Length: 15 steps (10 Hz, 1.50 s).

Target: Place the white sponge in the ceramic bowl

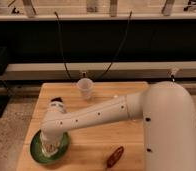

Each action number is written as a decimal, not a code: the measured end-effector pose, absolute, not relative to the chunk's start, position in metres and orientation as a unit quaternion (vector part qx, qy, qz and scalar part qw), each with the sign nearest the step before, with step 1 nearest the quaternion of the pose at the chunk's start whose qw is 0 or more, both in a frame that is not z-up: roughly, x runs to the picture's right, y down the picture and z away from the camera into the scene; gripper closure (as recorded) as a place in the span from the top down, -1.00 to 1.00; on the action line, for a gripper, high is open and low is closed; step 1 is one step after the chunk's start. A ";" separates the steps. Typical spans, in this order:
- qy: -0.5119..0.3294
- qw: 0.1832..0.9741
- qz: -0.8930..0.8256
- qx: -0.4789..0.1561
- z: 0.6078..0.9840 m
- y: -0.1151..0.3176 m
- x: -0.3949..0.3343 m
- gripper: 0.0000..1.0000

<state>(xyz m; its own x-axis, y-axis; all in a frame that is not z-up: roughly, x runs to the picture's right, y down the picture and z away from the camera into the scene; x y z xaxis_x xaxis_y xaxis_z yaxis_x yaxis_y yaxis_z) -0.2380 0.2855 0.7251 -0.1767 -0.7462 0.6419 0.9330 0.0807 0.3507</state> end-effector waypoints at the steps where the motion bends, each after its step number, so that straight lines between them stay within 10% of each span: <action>1: -0.380 0.629 -0.667 -0.122 0.725 0.287 -0.239 -0.37; 6: -0.383 0.632 -0.664 -0.112 0.721 0.288 -0.241 0.56; 15: -0.380 0.656 -0.646 -0.088 0.722 0.272 -0.223 0.60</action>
<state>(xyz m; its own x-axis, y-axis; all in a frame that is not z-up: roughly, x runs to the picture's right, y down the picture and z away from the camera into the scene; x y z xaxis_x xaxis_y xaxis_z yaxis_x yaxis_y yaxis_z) -0.2232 0.2721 0.7218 -0.1241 -0.7810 0.6121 0.9151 0.1485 0.3750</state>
